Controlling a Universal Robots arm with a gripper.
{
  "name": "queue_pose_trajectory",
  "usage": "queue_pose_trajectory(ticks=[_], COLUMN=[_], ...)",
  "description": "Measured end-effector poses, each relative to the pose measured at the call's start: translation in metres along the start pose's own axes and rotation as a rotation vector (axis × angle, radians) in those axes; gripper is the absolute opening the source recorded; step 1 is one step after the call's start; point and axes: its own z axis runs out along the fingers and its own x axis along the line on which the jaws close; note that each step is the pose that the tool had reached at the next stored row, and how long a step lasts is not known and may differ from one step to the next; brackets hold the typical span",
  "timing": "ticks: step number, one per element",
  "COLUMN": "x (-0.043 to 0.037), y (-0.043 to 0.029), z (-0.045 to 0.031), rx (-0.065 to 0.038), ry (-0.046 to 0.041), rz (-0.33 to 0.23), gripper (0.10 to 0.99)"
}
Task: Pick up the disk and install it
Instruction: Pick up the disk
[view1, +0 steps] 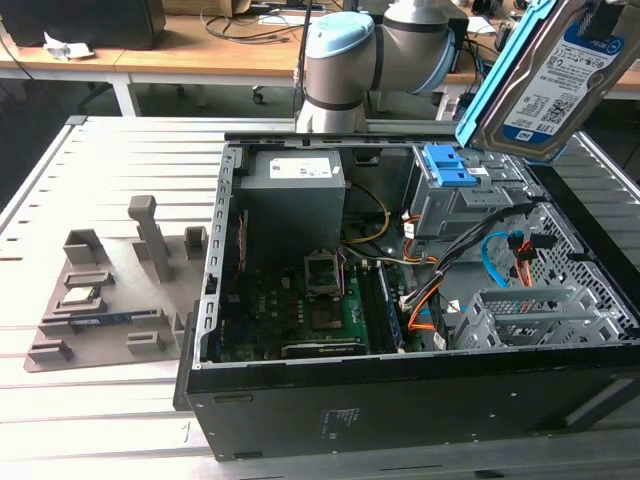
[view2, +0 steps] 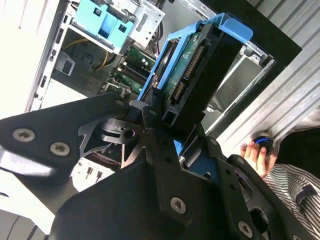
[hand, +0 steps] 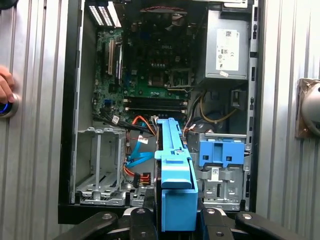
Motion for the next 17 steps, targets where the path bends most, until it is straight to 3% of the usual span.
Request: queue_pose_trajectory(ticks=[17], x=[0.0175], y=[0.001], z=[0.0024], rx=[0.0], ry=[-0.0001], rz=[0.0], gripper=[0.369])
